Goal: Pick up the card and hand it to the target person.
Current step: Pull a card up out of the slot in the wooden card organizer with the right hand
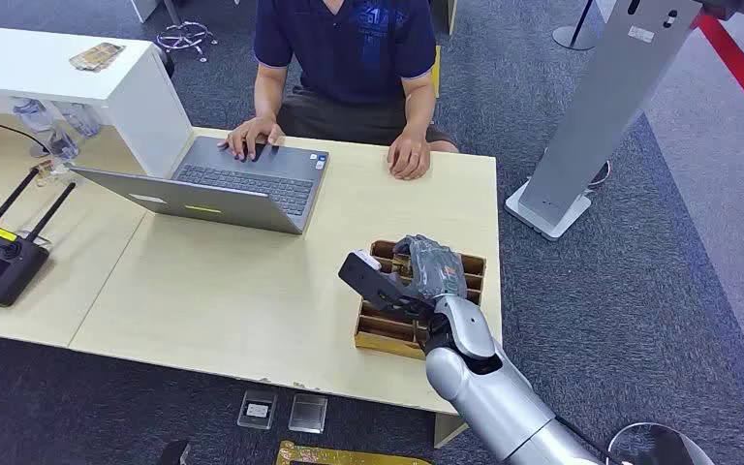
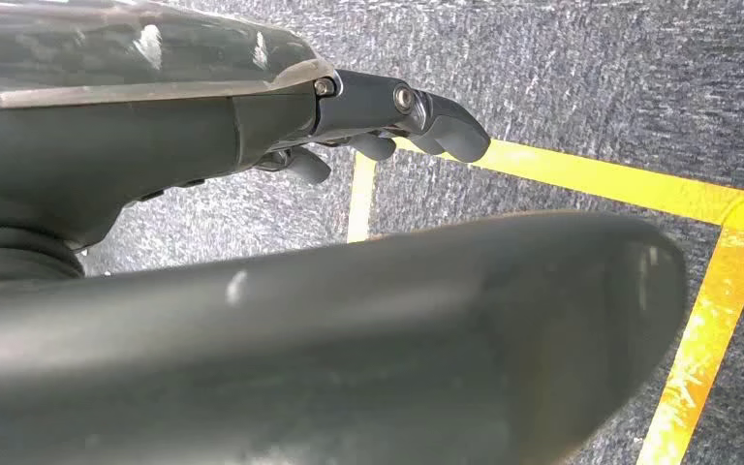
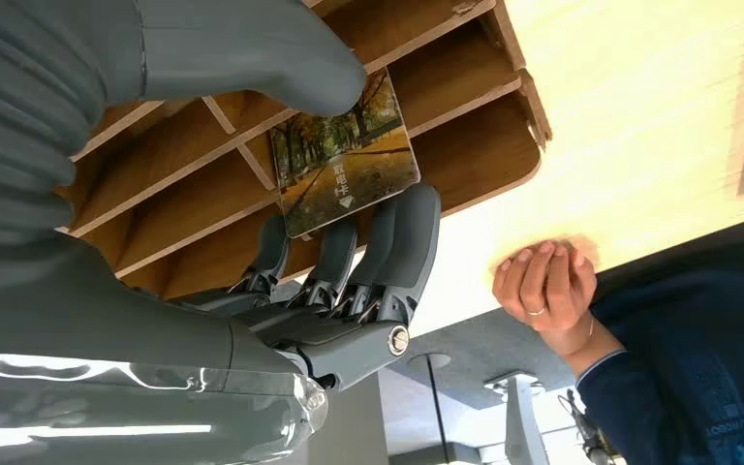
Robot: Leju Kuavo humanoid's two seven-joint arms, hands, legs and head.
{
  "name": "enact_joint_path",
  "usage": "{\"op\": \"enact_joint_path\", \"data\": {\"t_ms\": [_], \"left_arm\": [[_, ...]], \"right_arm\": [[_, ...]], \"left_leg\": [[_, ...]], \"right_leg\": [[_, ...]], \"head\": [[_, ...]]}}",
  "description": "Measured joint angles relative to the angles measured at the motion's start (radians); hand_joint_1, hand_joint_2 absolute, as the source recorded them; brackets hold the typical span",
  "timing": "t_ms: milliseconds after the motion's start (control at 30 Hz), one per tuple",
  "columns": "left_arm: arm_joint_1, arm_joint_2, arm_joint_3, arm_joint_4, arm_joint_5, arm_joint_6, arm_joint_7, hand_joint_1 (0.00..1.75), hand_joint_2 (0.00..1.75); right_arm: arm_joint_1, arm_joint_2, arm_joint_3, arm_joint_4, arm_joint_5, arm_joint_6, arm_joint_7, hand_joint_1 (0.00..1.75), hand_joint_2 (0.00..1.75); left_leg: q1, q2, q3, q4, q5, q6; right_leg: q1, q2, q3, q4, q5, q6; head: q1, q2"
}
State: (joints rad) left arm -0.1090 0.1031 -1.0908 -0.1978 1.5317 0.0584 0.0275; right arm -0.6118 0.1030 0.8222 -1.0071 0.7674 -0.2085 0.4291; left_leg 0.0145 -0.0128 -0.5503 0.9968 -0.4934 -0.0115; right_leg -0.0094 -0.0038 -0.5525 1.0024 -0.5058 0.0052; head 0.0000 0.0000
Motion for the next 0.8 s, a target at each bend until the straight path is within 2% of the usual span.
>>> {"op": "enact_joint_path", "data": {"t_ms": [800], "left_arm": [[-0.003,0.007,-0.031,0.001,-0.019,-0.016,0.005,0.0,0.0]], "right_arm": [[0.063,-0.045,-0.04,-0.092,0.034,0.013,0.054,0.86,1.75]], "left_leg": [[0.0,-0.001,0.001,-0.001,0.0,0.0]], "right_leg": [[0.0,-0.001,0.001,-0.001,0.0,0.0]], "head": [[0.0,0.0]]}}
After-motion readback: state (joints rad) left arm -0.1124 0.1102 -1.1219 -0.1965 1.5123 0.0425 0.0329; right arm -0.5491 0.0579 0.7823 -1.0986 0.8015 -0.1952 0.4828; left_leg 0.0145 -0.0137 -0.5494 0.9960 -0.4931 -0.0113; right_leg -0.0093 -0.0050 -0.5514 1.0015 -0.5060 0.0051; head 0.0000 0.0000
